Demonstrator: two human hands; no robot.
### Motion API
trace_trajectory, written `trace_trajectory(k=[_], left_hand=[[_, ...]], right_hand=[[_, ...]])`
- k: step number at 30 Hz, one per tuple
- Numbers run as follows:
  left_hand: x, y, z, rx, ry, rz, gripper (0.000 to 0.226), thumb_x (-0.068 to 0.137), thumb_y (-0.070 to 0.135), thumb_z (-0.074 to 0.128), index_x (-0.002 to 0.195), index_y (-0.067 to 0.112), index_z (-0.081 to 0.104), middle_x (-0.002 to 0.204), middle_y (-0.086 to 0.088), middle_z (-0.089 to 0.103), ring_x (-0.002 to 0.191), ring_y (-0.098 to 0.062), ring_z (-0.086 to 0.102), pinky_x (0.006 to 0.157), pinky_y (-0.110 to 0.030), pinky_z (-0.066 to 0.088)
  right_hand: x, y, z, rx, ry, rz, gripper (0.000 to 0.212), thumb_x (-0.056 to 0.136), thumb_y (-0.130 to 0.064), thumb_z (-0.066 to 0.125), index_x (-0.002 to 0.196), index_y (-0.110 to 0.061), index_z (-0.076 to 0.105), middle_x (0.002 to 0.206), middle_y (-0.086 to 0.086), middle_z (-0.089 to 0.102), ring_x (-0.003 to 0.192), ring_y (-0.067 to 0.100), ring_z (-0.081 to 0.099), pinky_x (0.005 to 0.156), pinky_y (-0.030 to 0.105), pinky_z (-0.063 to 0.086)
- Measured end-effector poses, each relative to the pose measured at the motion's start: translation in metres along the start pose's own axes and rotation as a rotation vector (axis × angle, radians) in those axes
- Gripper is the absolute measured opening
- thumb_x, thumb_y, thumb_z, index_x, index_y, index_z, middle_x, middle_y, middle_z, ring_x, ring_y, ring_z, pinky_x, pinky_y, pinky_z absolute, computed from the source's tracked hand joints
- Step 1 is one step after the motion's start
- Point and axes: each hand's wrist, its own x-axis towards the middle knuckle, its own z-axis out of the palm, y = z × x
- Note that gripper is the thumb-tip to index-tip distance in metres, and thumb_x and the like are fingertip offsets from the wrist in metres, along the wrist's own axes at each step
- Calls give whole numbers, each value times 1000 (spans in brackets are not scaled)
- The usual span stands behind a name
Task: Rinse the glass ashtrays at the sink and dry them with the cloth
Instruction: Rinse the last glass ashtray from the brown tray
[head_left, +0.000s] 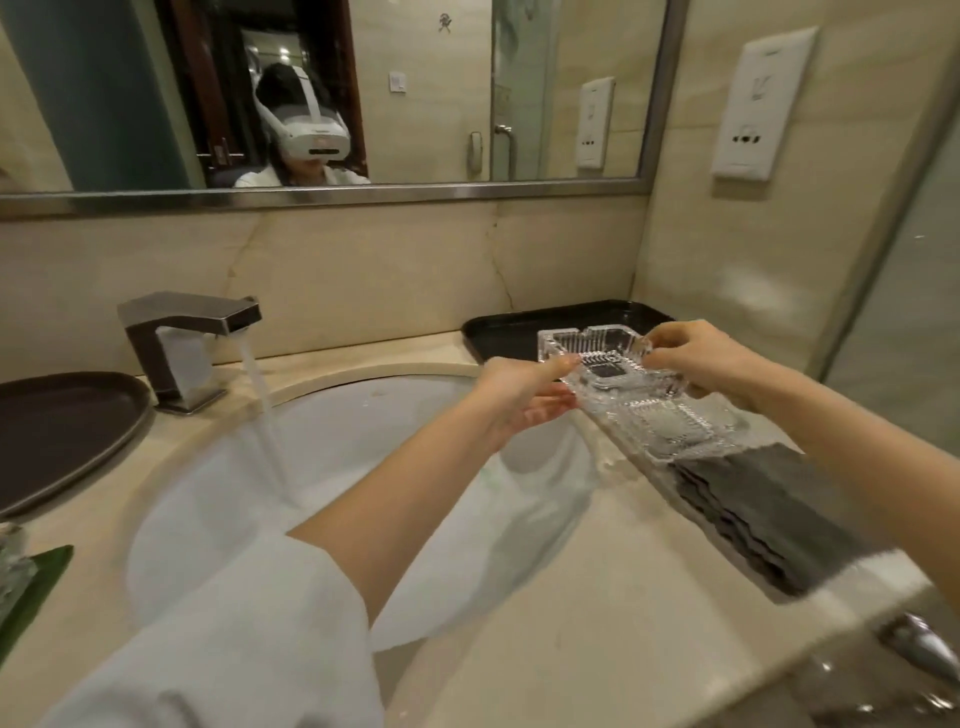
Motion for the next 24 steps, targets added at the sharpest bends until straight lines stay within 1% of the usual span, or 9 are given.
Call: trace_trajectory(k=[2,5,8,12,17,19,21,22,24], left_hand=[[8,-7,17,32,-10,0,48,83,17,69,119,-9,53,87,-17,62,68,-19,64,51,-18,55],[18,-17,34,84,-42,-5,53,82,18,70,124,-8,51,89,-16,64,68,-18,66,52,-18,54],[24,-24,43,156,-49,-7,53,84,22,68,126,-4,52,92,-12,66,73,-15,67,61,-19,56],[29,-27,51,176,-38,-17,49,86,24,66,127,0,53,96,-9,63,78,-13,65,67,-20,54],[31,-32,53,191,-25,-2,47,85,22,66,125,0,54,94,-9,62,72,-13,65,63,-18,55],[32,-32,53,210,-14,10,46,85,23,66,123,0,55,94,-8,62,72,-13,65,62,-18,55],[33,-32,53,232,-13,20,47,85,25,66,124,1,55,96,-7,62,75,-14,65,66,-21,56],[33,-32,53,257,-9,25,46,86,28,65,123,2,55,97,-7,63,76,-14,65,68,-22,56],[32,-33,52,324,14,38,44,87,33,62,122,6,57,99,-5,63,76,-13,65,68,-23,55]], right_hand=[[-1,19,-9,-9,24,24,20,90,-9,52,109,-7,59,65,5,44,52,17,32,47,27,25],[-3,41,-16,-47,71,25,24,89,-11,52,111,-8,61,67,3,50,52,16,38,46,26,30],[-3,53,-19,-49,97,38,26,88,-11,53,112,-9,62,69,0,52,53,14,39,45,25,31],[1,62,-21,-41,110,50,29,89,-12,54,117,-7,61,74,4,57,53,14,39,44,25,30],[0,69,-17,-39,111,68,31,88,-13,56,118,-7,60,79,4,57,58,13,42,47,24,33],[1,69,-18,-50,105,81,32,88,-13,56,119,-6,59,90,9,61,56,13,41,47,24,33],[3,65,-20,-100,84,88,35,88,-14,57,122,-6,57,97,9,60,54,13,40,46,23,32],[3,63,-21,-139,70,88,37,88,-16,58,124,-6,55,101,8,59,57,12,42,49,23,33],[2,59,-23,-239,68,79,41,89,-22,59,127,-8,54,112,10,59,75,15,50,62,25,38]])
